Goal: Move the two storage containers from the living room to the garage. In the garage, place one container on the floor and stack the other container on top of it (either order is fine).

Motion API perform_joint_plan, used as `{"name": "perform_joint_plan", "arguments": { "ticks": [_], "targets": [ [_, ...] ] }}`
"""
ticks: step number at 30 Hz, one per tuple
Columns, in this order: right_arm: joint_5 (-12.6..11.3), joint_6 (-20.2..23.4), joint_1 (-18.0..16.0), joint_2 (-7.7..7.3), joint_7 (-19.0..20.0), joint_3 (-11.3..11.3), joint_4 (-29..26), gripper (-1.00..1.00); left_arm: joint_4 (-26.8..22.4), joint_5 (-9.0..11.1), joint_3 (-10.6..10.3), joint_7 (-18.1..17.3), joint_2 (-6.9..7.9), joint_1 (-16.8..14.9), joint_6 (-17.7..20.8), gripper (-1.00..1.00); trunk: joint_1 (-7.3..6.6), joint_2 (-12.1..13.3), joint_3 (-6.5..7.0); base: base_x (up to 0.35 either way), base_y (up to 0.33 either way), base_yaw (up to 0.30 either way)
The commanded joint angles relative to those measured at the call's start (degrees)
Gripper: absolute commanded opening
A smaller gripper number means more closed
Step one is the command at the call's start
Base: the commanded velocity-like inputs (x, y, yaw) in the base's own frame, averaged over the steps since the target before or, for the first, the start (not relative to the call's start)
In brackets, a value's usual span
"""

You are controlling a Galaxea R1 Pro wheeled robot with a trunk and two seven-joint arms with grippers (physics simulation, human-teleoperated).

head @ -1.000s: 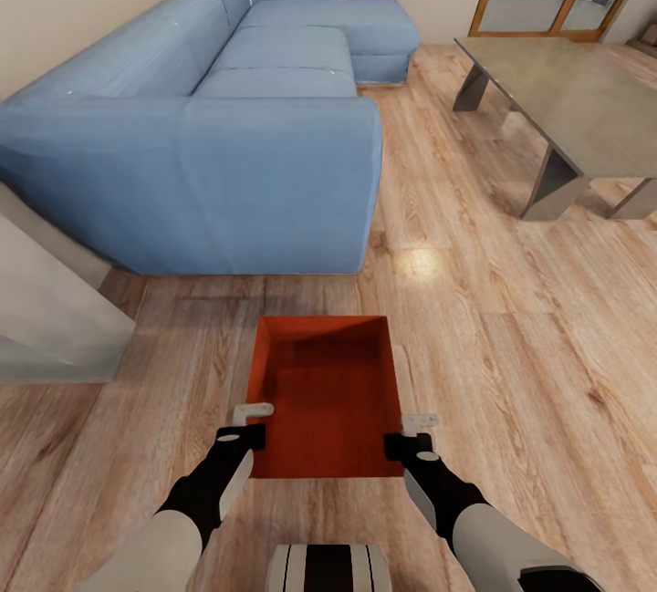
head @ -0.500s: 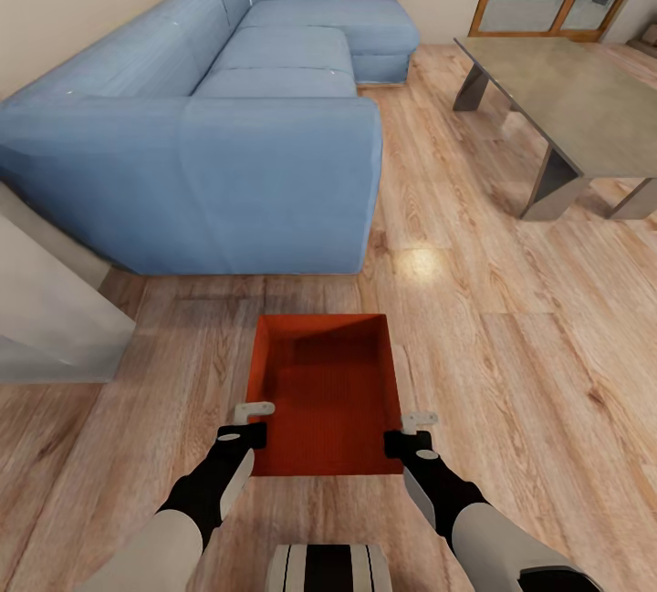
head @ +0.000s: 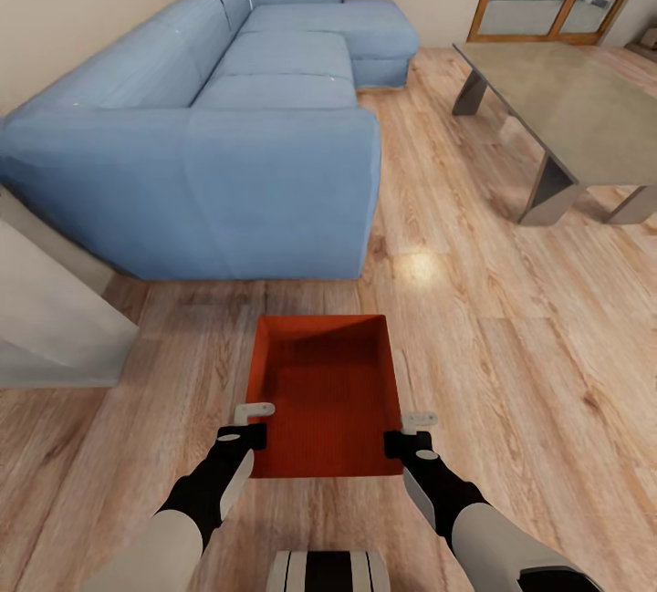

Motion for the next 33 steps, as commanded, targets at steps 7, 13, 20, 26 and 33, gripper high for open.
{"name": "perform_joint_plan", "arguments": {
  "ticks": [7, 13, 20, 26, 33],
  "targets": [
    [0.96, 0.05, -0.05, -0.12, -0.41, -0.6, -0.23, -1.0, -0.04, -0.18, -0.22, 1.52, 0.2, 0.04, 0.56, -1.0, -1.55, 2.81, 1.23, 0.0, 0.0, 0.0],
    [0.94, 0.05, -0.05, -0.13, -0.41, -0.6, -0.23, -1.0, -0.12, -0.18, -0.22, 1.48, 0.22, 0.06, 0.56, -1.0, -2.87, 5.22, 2.31, 0.0, 0.0, 0.0],
    [1.0, 0.05, -0.05, -0.1, -0.41, -0.54, -0.26, -1.0, -0.28, -0.18, -0.3, 1.48, 0.22, 0.02, 0.56, -1.0, -4.41, 8.02, 3.57, 0.0, 0.0, 0.0],
    [1.01, 0.05, -0.05, -0.13, -0.41, -0.51, -0.3, -1.0, -0.27, -0.18, -0.28, 1.48, 0.22, 0.04, 0.56, -1.0, -5.72, 10.43, 4.64, 0.0, 0.0, 0.0],
    [1.0, 0.09, -0.05, -0.21, -0.41, -0.51, -0.3, -1.0, -0.29, -0.18, -0.31, 1.48, 0.22, 0.04, 0.56, -1.0, -7.26, 13.24, 5.9, 0.0, 0.0, 0.0]
  ]
}}
